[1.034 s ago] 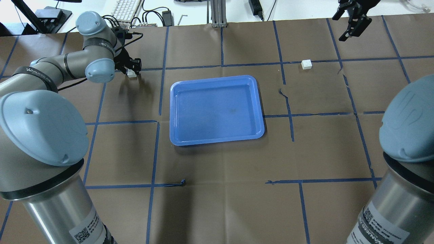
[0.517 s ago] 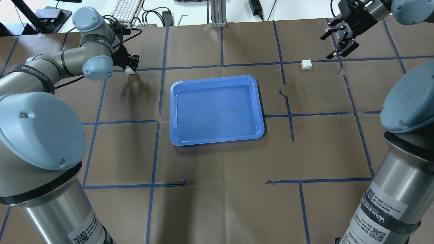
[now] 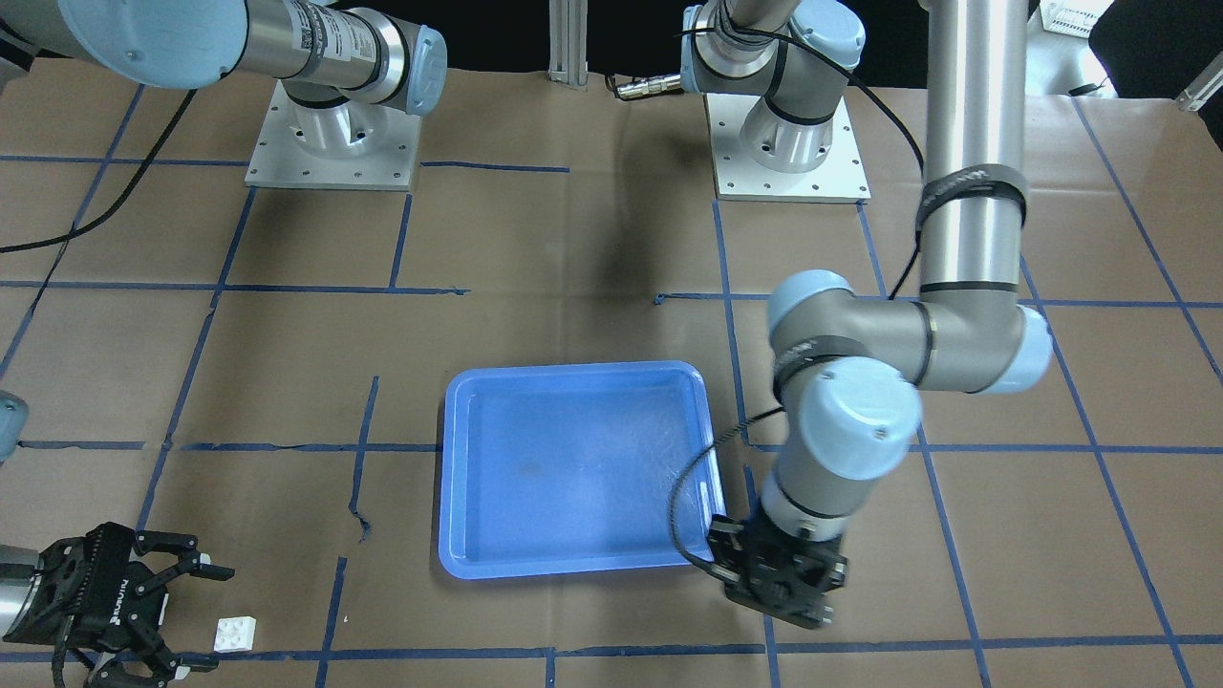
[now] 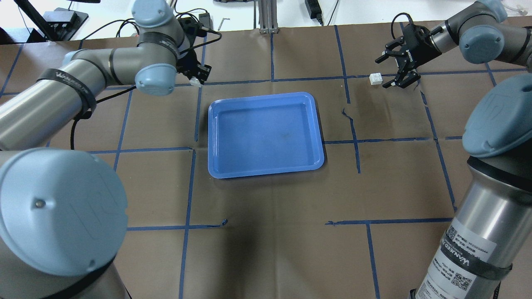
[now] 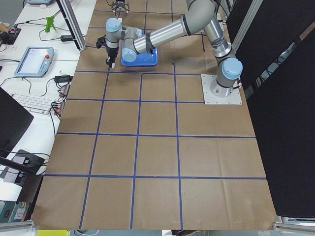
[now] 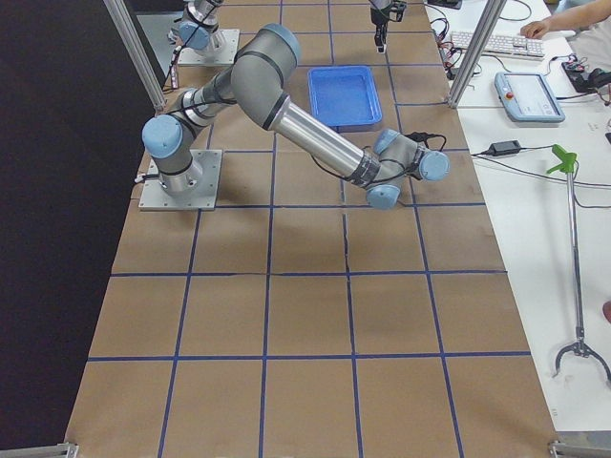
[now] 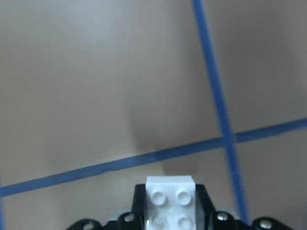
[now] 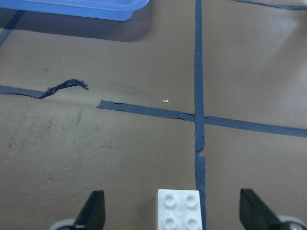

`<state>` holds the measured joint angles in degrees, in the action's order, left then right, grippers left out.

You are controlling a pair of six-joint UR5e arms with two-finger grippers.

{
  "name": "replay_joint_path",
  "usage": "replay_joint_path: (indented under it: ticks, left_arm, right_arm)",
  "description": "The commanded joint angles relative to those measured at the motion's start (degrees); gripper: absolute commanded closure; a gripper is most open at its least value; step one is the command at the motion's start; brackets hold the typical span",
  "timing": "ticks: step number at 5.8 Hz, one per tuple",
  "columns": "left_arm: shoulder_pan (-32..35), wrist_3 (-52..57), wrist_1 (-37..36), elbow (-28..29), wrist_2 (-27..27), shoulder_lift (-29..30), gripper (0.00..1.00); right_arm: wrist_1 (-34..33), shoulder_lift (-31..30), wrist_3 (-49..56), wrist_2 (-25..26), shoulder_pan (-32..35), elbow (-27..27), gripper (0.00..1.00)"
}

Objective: Assemble white blocks and place on blue tray

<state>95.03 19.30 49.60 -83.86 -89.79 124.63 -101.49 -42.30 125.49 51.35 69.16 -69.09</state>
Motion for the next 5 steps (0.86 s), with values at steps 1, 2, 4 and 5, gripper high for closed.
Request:
replay_joint_path:
  ticks: [1, 2, 4, 5]
  left_arm:
    - [11.35, 7.62, 1.65, -7.83, -0.29, -5.93, 0.94]
    - [12.01, 21.87, 1.21, -13.2, -0.29, -8.32, 0.94]
    - [14.03, 43.38, 0.77, -15.19, -0.2, -7.74, 0.88]
    - [14.04, 45.37, 0.33, -14.58, -0.29, -7.56, 0.88]
  right_arm:
    - [-1.52, 1.33, 0.63, 0.06, 0.01, -0.52, 0.0]
    - [-1.52, 1.86, 0.37, 0.58, 0.01, -0.61, 0.0]
    - [-1.52, 1.87, -0.34, 0.42, 0.01, -0.43, 0.25]
    - [-1.52, 1.69, -0.16, 0.59, 0.01, -0.34, 0.48]
